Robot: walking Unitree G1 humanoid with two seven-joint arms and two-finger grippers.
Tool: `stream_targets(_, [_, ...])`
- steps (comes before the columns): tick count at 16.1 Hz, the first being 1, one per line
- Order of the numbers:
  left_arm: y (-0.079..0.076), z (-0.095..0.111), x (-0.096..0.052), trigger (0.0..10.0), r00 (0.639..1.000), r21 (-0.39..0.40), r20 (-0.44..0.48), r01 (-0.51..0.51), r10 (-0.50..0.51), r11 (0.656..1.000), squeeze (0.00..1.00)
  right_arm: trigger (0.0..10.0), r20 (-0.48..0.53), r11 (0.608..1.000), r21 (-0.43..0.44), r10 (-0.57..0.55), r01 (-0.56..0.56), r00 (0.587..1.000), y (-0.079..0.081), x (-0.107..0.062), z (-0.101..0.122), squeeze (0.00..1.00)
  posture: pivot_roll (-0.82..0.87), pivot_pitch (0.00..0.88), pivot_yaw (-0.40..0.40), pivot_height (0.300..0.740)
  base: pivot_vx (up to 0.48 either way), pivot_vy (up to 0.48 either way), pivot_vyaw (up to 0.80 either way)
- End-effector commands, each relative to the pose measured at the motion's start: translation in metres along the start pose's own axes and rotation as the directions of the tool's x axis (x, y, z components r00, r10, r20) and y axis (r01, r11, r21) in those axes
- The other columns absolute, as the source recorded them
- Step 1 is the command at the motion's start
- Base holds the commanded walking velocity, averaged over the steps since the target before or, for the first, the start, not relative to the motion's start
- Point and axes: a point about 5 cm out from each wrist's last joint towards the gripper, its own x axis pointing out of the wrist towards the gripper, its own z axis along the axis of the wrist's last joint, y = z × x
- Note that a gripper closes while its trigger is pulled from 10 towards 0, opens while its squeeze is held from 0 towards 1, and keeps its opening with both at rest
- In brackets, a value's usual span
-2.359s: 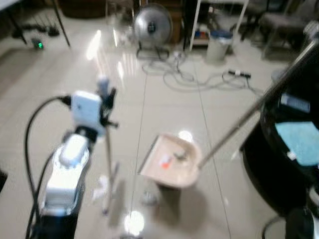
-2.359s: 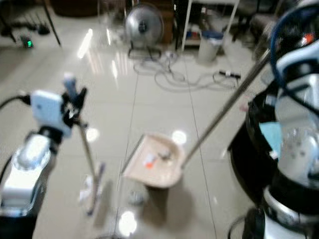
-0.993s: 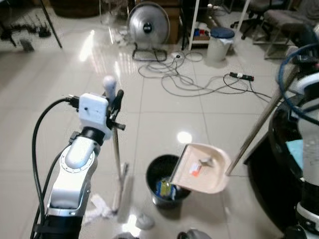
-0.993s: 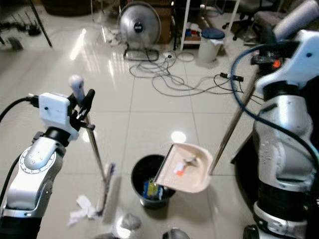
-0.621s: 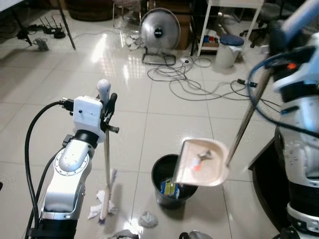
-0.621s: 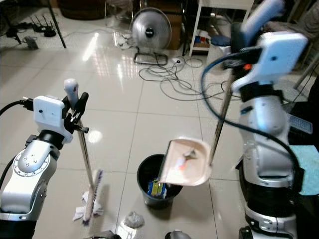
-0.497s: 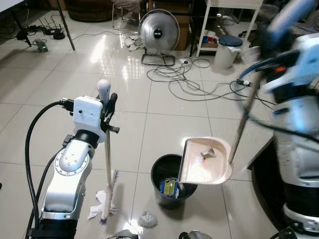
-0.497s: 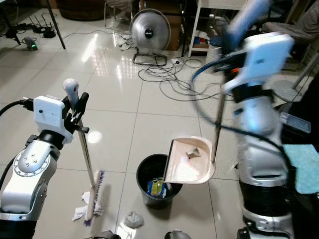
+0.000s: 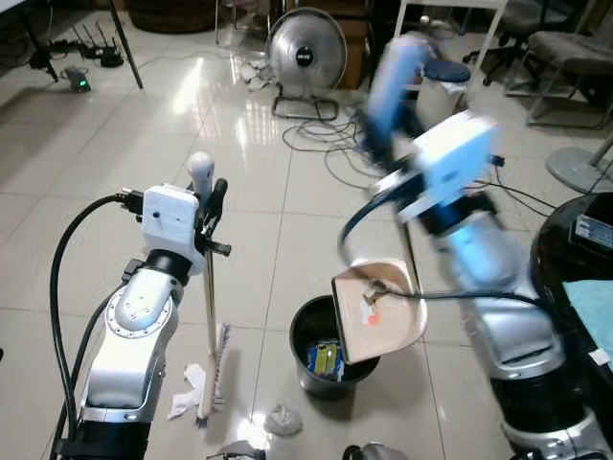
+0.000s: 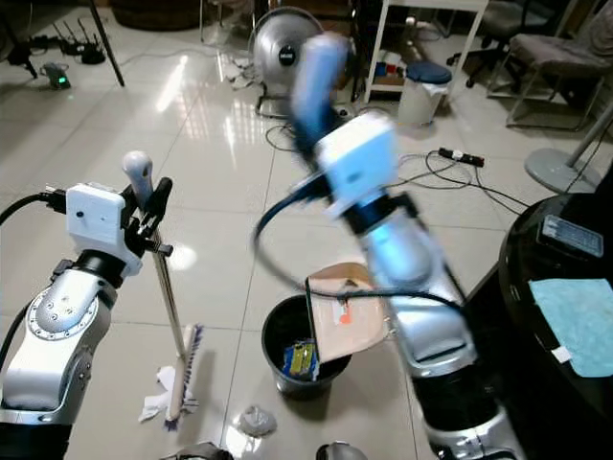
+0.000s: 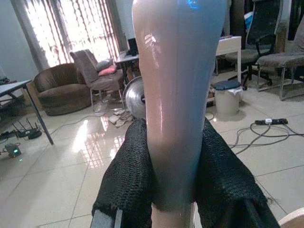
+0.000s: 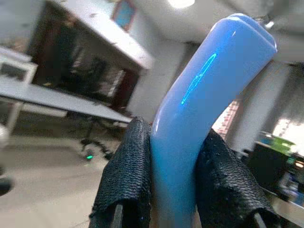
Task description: Sweep floor
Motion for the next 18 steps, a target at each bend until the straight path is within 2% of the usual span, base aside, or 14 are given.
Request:
stream_targets(1, [-0.002, 0.011, 0.003, 10.0, 0.999, 0.023, 0.051, 0.014, -0.015, 1.0, 0.0, 10.0, 0.017, 0.995, -0.065, 0.076, -0.074, 0.997, 0.011, -0.002, 0.002, 0.0, 0.03, 0.073, -0.018, 0.74, 0.0, 0.0, 0.0])
stream_targets(5, [-0.003, 0.01, 0.002, 10.0, 0.999, 0.022, 0.049, 0.017, -0.018, 1.0, 0.0, 10.0, 0.034, 0.984, -0.089, 0.156, -0.153, 0.987, 0.032, -0.002, 0.002, 0.0, 0.03, 0.079, -0.021, 0.74, 0.0, 0.0, 0.0])
stream_targets(11, [-0.005, 0.01, 0.003, 10.0, 0.999, 0.021, 0.048, 0.019, -0.02, 1.0, 0.0, 10.0, 0.057, 0.966, -0.072, 0.252, -0.247, 0.966, 0.059, 0.002, 0.004, 0.0, 0.03, 0.081, -0.025, 0.74, 0.0, 0.0, 0.0])
stream_targets(18, [-0.007, 0.009, 0.003, 10.0, 0.999, 0.019, 0.042, 0.025, -0.026, 1.0, 0.0, 10.0, 0.021, 0.952, -0.124, 0.284, -0.28, 0.959, 0.059, 0.002, -0.001, 0.0, 0.02, 0.082, -0.025, 0.74, 0.0, 0.0, 0.0])
